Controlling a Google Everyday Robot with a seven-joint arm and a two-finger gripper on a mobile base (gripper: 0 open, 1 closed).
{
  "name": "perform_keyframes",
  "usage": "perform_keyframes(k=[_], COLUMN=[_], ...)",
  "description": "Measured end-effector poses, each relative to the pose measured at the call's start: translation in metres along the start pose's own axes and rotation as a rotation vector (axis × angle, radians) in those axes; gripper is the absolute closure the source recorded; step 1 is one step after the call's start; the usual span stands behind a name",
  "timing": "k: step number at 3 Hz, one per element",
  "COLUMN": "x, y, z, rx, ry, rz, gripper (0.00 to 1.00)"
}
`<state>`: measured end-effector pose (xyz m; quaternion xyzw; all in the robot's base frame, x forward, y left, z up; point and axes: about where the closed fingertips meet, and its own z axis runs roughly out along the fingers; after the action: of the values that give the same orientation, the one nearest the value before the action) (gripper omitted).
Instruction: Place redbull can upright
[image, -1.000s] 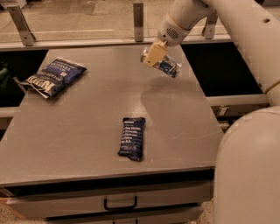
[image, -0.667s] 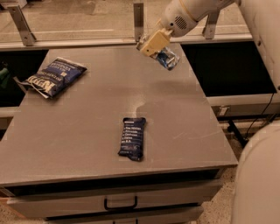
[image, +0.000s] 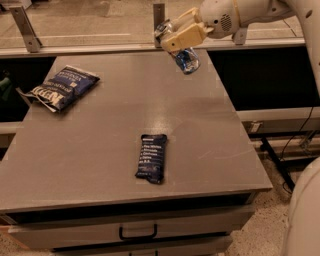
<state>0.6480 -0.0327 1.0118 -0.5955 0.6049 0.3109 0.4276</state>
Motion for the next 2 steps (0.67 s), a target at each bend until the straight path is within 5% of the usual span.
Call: perform_keyframes(k=[2], x=[0.0116], y=[0.0113], z=[-0.0058], rx=[-0.114], ry=[-0.285], rz=[-0.048], gripper=[1.0])
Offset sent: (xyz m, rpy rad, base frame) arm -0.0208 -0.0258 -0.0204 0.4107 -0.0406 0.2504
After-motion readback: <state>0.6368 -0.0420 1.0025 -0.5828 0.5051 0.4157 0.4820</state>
